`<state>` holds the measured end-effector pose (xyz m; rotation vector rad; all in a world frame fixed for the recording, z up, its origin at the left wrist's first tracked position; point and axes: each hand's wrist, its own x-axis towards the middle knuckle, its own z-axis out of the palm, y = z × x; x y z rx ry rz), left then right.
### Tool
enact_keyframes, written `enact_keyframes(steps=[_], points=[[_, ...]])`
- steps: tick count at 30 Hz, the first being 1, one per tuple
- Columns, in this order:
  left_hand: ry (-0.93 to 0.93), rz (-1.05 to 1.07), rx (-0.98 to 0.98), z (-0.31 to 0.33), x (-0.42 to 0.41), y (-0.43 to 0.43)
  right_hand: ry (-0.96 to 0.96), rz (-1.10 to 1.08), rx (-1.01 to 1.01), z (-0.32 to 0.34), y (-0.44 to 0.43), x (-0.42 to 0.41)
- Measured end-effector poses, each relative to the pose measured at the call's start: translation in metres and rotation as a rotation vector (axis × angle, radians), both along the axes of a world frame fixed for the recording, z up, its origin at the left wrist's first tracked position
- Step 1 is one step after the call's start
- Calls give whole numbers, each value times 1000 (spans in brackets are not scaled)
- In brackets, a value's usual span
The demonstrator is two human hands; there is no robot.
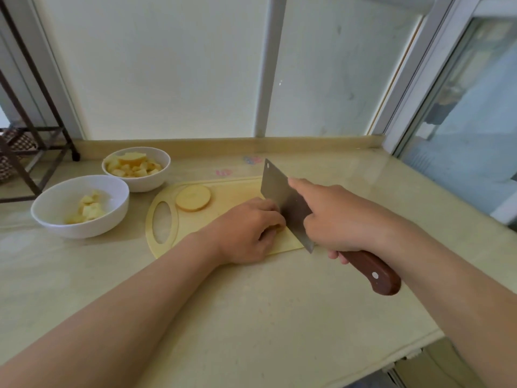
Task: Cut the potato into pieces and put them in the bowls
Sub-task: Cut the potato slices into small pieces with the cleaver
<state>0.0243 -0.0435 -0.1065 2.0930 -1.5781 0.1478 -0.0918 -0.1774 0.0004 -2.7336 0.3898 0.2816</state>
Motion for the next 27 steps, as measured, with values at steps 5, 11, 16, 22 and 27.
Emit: enact_keyframes(steps=[5,11,16,22,27], points=[[50,-15,-40,1,1,1,-54,-24,47,-7,2,32],[-6,46,-88,4,7,15,-87,-47,117,-13,-2,29],[-36,38,-94,3,5,15,-4,-25,64,-9,0,9],[-74,12,-114,0,4,13,-100,-87,160,-10,-11,5],[-83,9,-124,-2,7,13,-158,-82,191,-9,-13,3]])
